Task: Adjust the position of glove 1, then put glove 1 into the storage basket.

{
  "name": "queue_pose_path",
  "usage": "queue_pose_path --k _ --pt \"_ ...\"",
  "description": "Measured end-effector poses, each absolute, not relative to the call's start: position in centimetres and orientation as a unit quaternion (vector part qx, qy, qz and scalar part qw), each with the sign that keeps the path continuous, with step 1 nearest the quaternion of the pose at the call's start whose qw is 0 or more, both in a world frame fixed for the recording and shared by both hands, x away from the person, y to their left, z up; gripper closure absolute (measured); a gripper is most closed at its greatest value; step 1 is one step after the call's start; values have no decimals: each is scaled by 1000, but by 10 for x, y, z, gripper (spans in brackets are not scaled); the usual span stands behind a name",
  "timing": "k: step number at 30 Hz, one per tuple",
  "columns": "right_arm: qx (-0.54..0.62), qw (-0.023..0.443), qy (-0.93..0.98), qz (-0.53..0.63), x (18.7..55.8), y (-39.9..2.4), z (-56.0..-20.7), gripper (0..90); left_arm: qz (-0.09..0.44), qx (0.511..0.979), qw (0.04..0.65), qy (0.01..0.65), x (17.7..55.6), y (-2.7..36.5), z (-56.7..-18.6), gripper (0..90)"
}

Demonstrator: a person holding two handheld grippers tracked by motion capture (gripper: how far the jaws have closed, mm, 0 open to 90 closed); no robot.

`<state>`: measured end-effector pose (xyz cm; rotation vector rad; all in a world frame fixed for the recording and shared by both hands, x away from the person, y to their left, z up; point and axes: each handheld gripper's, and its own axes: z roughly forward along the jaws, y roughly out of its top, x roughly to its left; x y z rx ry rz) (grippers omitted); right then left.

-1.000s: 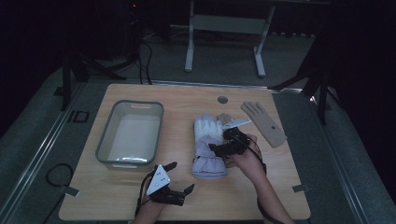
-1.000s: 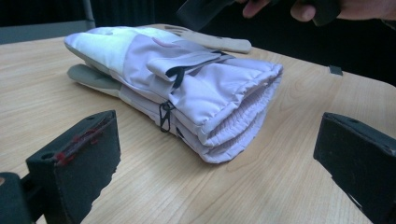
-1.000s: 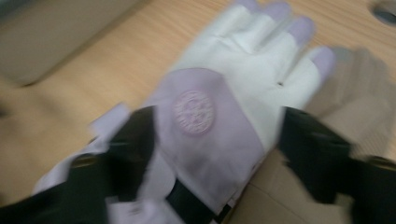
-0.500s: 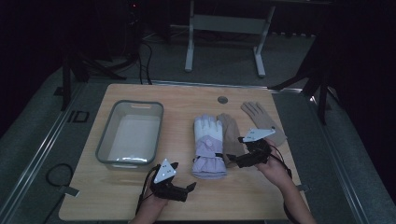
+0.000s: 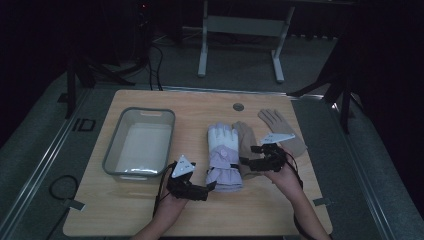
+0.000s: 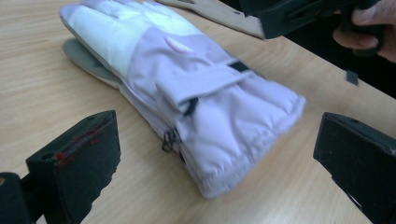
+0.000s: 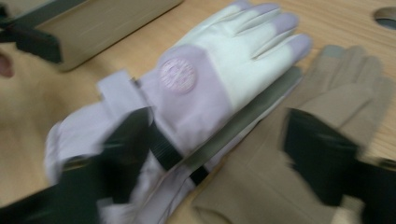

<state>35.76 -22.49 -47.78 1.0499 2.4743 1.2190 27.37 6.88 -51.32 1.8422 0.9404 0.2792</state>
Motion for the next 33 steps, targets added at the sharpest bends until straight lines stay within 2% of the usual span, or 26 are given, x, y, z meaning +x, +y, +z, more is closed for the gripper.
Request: queue_pose_path --k 1,2,3,4,5,6,11,14,20,33 --pt "363 104 832 407 360 -224 -477 446 119 764 499 392 275 68 -512 9" --pt "379 106 823 410 363 -223 -478 545 125 763 495 398 277 65 -509 97" --pt "379 106 823 410 363 -223 -478 545 126 762 495 398 278 64 -508 97" --pt "389 100 820 407 365 -221 -481 583 127 762 495 397 279 63 -506 104" --pt "389 100 820 407 365 -221 -481 583 129 764 492 397 280 62 -504 104" --pt "400 92 818 403 367 -219 -485 583 127 767 492 391 281 61 -500 144" --pt "409 75 820 394 371 -212 -495 570 130 776 479 389 283 58 -498 151" --pt "416 62 817 396 374 -203 -504 563 114 785 457 402 287 55 -504 151" --pt "442 61 821 356 377 -195 -520 527 115 796 424 416 288 50 -515 151" --pt "464 23 818 339 376 -172 -533 515 106 801 395 437 293 54 -525 174"
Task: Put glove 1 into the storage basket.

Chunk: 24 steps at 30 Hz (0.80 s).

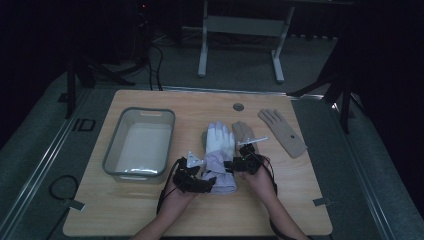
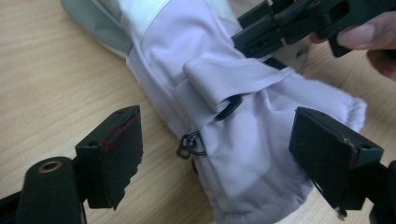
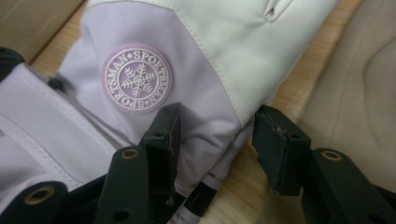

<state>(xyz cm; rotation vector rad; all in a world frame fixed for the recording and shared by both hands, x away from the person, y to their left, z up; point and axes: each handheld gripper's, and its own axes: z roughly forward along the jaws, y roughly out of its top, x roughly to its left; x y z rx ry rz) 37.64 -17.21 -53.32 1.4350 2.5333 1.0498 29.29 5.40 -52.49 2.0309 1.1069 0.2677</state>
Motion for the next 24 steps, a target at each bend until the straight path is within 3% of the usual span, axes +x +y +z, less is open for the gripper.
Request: queue_pose_path --k 6,9,12,13,14,15,16,17,18,21,24 --pt "490 -26 802 340 380 -178 -540 516 80 804 380 449 293 57 -539 193" --pt "489 -68 791 361 384 -184 -546 599 67 802 383 453 296 59 -543 193" --pt "480 -76 793 367 384 -185 -548 672 64 805 380 451 296 59 -545 193" --pt "468 -57 803 365 381 -183 -545 746 61 805 380 451 297 59 -546 194" --pt "468 -57 803 365 381 -183 -545 746 61 805 380 451 297 59 -546 194" --pt "438 3 829 348 372 -173 -538 794 58 808 377 450 297 59 -547 195" --pt "438 3 829 348 372 -173 -538 794 58 808 377 450 297 59 -547 194" --pt "410 74 850 323 360 -160 -533 811 54 809 374 450 298 59 -548 195" --pt "410 74 850 323 360 -160 -533 811 54 809 374 450 298 59 -548 195" --pt "382 148 860 305 346 -146 -532 815 32 808 372 456 300 60 -551 197" --pt "379 161 860 302 344 -144 -532 815 22 809 372 455 302 61 -552 217"
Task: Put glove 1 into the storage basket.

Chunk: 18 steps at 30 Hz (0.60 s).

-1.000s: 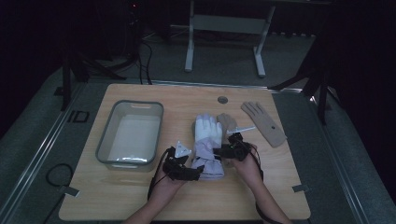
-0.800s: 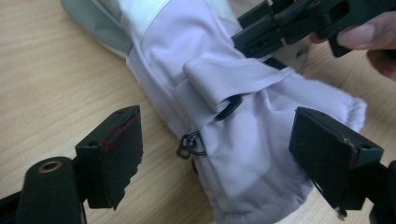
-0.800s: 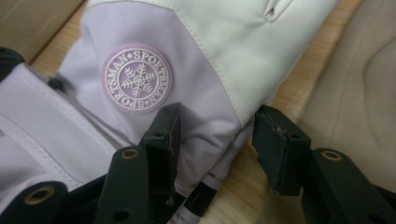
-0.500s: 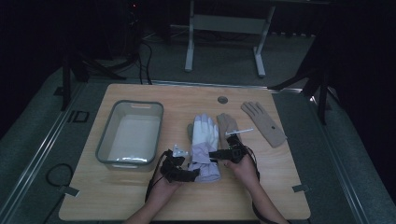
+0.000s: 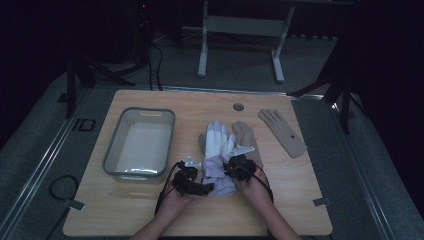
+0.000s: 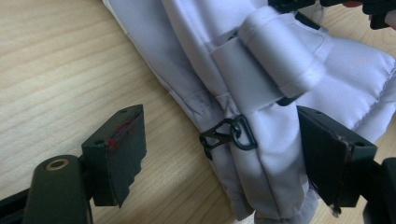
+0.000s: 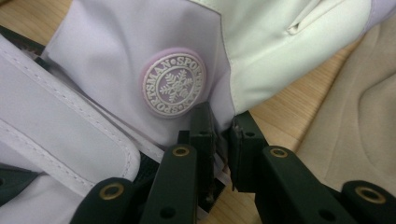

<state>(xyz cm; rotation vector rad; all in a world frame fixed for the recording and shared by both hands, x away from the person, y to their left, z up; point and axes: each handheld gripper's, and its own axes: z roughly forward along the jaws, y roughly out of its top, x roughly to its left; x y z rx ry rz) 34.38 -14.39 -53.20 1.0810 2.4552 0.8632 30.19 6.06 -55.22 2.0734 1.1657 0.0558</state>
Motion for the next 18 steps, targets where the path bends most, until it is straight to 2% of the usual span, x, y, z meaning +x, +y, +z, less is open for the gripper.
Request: queue_pose_path --k 5,8,9,11,18 --pt "373 178 861 295 341 -141 -532 816 -27 812 385 438 304 61 -552 459" --pt "368 187 862 294 339 -140 -532 817 -36 809 390 438 305 62 -552 572" --pt "369 188 862 294 339 -139 -532 818 -37 809 391 437 304 62 -551 572" --pt "374 188 858 298 338 -140 -532 820 -39 808 394 436 304 62 -549 684" --pt "381 189 851 307 335 -143 -523 822 -41 820 384 423 307 61 -537 737"
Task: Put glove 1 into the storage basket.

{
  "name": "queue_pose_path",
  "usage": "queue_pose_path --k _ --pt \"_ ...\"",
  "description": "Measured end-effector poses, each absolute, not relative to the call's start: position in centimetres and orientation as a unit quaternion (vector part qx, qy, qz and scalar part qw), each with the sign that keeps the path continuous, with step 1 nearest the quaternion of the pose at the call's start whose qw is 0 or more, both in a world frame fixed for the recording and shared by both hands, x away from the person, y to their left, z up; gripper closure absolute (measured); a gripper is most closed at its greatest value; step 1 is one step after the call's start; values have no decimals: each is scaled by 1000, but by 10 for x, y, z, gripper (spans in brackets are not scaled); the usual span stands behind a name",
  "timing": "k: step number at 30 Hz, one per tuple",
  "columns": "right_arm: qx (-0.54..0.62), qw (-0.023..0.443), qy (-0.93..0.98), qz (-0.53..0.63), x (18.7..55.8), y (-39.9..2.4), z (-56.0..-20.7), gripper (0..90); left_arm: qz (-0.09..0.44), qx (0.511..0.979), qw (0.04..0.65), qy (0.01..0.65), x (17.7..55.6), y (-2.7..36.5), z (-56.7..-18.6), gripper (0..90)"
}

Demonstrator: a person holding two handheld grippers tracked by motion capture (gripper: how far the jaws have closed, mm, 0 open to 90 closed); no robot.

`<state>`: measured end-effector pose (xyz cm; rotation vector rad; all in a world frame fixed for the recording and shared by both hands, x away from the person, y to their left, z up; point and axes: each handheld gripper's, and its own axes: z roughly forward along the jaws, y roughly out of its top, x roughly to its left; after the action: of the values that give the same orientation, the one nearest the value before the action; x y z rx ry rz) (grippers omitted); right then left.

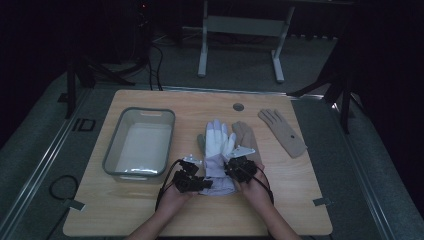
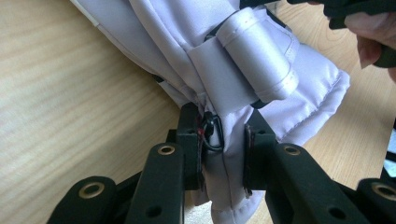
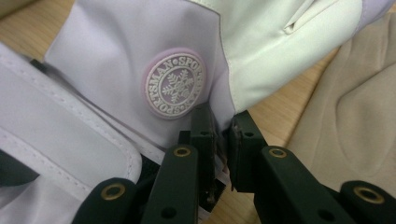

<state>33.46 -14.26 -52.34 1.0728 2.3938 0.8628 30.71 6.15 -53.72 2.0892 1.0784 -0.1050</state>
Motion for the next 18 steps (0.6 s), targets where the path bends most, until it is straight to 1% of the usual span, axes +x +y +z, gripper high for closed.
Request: queue_pose_path --k 5,11,13,18 --pt "381 199 844 320 333 -143 -507 823 -28 827 382 411 309 63 -519 740" --pt "380 203 841 328 334 -139 -492 822 -23 833 376 405 313 68 -502 740" --pt "379 205 838 335 335 -136 -483 822 -18 835 374 402 315 73 -492 739" --pt "376 209 836 342 336 -129 -473 822 -14 838 373 399 316 82 -479 739"
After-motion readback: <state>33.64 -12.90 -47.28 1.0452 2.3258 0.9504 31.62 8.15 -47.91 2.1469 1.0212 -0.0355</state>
